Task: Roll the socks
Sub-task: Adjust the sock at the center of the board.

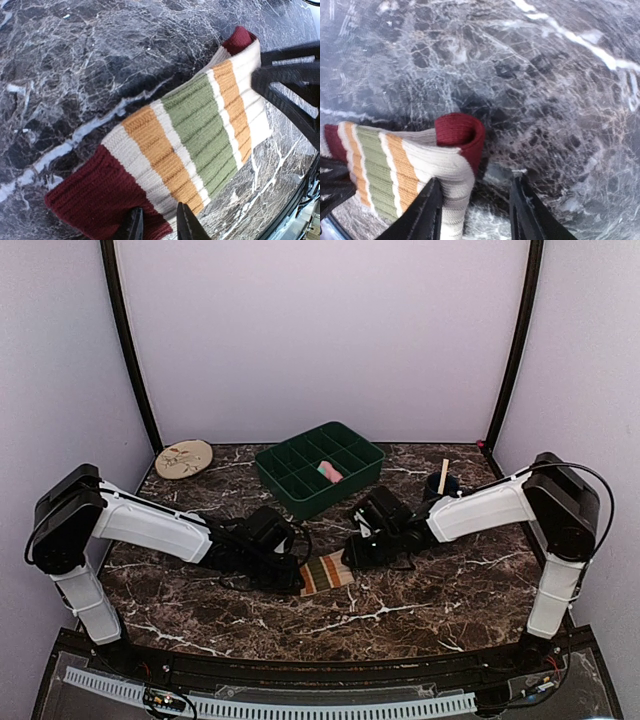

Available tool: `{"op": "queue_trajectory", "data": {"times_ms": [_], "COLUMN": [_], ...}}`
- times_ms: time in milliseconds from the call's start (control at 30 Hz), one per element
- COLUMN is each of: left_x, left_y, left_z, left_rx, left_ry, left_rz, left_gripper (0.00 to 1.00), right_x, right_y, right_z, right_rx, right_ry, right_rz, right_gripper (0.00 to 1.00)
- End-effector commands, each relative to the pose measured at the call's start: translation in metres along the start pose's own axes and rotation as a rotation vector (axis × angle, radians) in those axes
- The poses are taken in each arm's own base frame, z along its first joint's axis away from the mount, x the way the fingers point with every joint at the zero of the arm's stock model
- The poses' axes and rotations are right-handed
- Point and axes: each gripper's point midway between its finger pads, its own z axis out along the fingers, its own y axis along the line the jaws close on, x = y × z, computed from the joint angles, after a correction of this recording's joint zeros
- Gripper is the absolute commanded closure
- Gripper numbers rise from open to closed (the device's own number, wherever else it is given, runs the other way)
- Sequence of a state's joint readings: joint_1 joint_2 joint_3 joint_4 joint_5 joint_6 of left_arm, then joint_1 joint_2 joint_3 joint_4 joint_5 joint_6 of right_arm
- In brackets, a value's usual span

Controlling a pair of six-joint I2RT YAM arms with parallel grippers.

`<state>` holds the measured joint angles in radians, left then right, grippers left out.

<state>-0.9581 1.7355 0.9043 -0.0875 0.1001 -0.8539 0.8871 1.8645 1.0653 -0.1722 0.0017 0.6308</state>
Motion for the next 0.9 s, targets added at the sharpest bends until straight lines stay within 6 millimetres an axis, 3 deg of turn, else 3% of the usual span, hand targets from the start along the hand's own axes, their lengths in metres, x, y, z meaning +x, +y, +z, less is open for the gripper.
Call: {"op": "queue_trajectory", "data": {"times_ms": [0,267,500,867], "left_x": [0.038,0.047,0.055,0.065], "left_y": [0.028,0.033,0.036,0.039], "left_z": [0.015,0.021,0.025,0.029], "left_rx": [-0.088,-0.108,-0.122,-0.113], "left_ry": [0.137,0.179,0.209,0.242], "left_rz": [-0.036,-0.104,-0.174,-0.219], "left_gripper": [0.73,0.73,0.74,0.74], "right_x": [0.029,0.054,0.069,0.083], "right_y": [-0.004,-0.003,0.001,-0.024], "right_z": [-0.002,-0.013,-0.008,-0.001], "right_rx": [-0.102,-0.289,-0.284,-0.207], "right_ry": [0.016,-0.071,-0.107,-0.154], "right_rz": [0.13,0.318,0.343,0.421], "right_gripper": [0.55,0.53,0.52,0.55]}}
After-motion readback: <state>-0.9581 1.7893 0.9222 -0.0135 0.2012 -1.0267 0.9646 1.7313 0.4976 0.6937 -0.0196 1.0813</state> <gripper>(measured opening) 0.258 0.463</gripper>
